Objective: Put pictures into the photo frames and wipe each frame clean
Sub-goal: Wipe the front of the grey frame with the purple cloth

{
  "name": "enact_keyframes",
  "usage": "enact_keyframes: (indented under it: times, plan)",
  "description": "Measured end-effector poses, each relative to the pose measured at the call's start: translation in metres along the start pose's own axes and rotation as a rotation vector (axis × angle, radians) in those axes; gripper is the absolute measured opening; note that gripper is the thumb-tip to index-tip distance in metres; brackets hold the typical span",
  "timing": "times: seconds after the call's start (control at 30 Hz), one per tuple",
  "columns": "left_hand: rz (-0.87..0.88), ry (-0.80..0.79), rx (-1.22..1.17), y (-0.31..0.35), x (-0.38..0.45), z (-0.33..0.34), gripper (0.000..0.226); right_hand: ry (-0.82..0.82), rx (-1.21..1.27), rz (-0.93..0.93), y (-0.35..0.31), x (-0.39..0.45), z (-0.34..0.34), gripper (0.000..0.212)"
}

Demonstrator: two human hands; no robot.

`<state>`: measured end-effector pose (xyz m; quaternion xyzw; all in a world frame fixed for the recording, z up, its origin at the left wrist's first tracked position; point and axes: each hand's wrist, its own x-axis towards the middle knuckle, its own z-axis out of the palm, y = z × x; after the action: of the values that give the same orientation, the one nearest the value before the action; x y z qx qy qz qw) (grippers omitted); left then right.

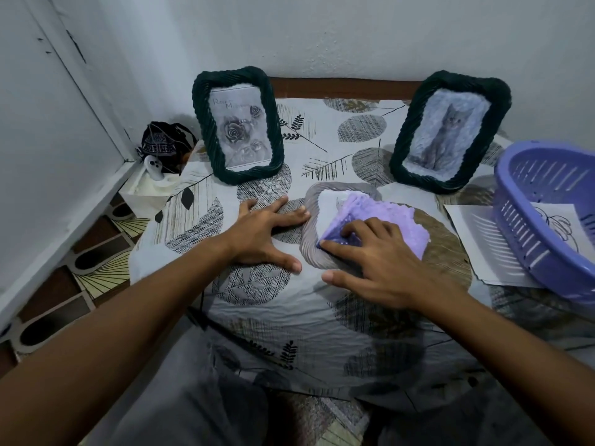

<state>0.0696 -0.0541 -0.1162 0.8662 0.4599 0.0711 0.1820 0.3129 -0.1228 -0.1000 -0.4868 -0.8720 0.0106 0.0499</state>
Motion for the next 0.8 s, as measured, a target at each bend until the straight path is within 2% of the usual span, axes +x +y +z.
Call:
enact_keyframes:
  times: [0.1,0.27,0.47,0.57,0.67,0.8]
  plan:
    - [-0.010,-0.003,0.013,0.001,0.000,0.000,0.117,0.013,-0.024,0.037,-0.005,0.002,0.001,0.076]
    - [0.000,0.016,0.015,-0.002,0.000,0.001,0.124,0.037,-0.094,0.079,-0.013,0.003,0.005,0.072]
    - [-0.016,0.015,0.018,0.001,0.000,0.000,0.114,-0.003,-0.108,-0.012,-0.004,0.008,-0.003,0.076]
    - [-0.015,0.017,0.014,0.000,0.000,0.000,0.114,0.013,-0.138,-0.005,-0.006,0.009,-0.005,0.078]
    - [-0.015,0.023,0.011,0.001,0.000,0.000,0.113,-0.041,-0.092,-0.013,-0.006,0.010,-0.008,0.080]
    - [-0.005,0.023,0.016,0.000,0.001,0.000,0.113,0.003,-0.107,-0.004,-0.005,0.010,-0.007,0.078]
